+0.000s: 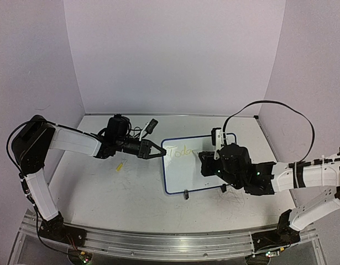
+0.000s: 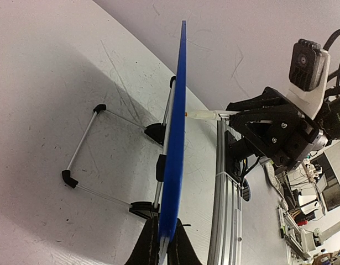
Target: Write a sentence on the whiteboard
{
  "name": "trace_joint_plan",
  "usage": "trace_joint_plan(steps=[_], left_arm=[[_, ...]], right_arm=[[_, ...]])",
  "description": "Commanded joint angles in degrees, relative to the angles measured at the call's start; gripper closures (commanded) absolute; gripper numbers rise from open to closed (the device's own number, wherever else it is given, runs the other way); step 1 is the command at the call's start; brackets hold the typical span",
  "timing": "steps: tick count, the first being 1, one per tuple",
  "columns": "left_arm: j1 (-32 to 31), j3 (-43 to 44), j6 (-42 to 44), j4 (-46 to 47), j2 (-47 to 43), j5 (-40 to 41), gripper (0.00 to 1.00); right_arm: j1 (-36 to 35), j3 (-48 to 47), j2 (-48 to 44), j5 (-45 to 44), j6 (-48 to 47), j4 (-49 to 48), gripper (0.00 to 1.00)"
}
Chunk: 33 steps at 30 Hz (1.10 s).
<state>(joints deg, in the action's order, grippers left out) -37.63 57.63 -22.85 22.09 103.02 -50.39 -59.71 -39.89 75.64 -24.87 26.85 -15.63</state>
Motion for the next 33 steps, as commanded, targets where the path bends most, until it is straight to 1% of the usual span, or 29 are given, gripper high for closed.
trace_joint_plan(steps=[1, 13, 26, 33], left_arm=[[-0.64, -0.25, -1.41, -0.12, -2.36, -1.84, 1.00], [-0.61, -0.32, -1.33, -0.12, -2.30, -1.86, 1.00], [-0.61, -0.17, -1.41, -0.12, -2.05, -1.84, 1.00], [-0.61, -0.18, -1.41, -0.12, -2.02, -1.82, 1.00]], right_arm=[[0.50, -2.91, 0.46, -2.41, -0.50, -1.52, 1.00], [1.12, -3.38, 1.77, -3.39, -1.33, -0.99, 1.00], [0.87, 0.28, -0.83, -2.11, 1.96, 2.54, 1.00], [0.76, 0.46, -0.86, -1.65, 2.59, 2.95, 1.00]])
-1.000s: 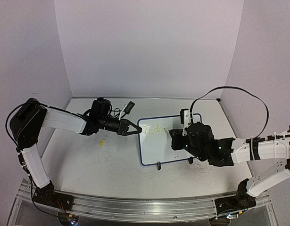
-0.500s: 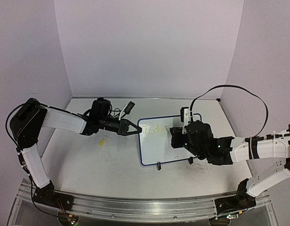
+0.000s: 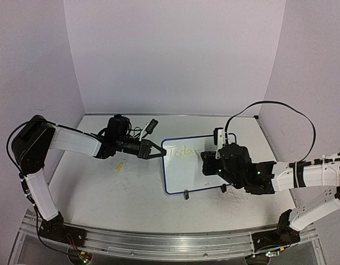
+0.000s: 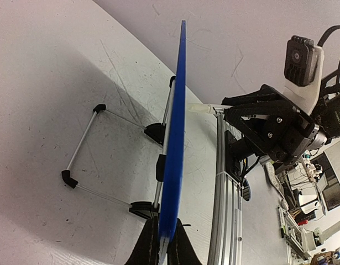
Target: Write a sentence on the whiteboard
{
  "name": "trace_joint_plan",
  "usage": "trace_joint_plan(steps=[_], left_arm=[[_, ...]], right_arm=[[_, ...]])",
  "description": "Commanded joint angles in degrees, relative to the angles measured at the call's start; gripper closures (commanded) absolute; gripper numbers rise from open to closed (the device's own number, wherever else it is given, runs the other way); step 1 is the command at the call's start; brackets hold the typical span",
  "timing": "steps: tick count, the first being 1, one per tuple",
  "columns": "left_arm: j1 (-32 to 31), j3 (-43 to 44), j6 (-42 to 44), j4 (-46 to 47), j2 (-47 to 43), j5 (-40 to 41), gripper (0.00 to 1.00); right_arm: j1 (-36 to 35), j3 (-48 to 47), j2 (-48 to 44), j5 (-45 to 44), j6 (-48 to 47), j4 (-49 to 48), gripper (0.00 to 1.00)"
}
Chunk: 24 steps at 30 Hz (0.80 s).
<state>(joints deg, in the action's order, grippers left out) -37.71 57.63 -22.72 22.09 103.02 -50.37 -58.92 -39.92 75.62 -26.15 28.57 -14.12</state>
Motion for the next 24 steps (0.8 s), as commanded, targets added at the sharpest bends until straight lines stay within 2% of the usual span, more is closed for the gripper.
trace_joint_plan(steps=[1, 24], left_arm=[[-0.52, -0.15, -1.47, -0.11, -2.03, -1.85, 1.00], [-0.52, -0.21, -1.54, -0.11, -2.17, -1.96, 1.00]], right_arm=[[0.01, 0.62, -0.82, -0.31, 0.95, 1.50, 1.00], [0.58, -3.66, 0.21, -4.04, -1.59, 1.74, 1.00]])
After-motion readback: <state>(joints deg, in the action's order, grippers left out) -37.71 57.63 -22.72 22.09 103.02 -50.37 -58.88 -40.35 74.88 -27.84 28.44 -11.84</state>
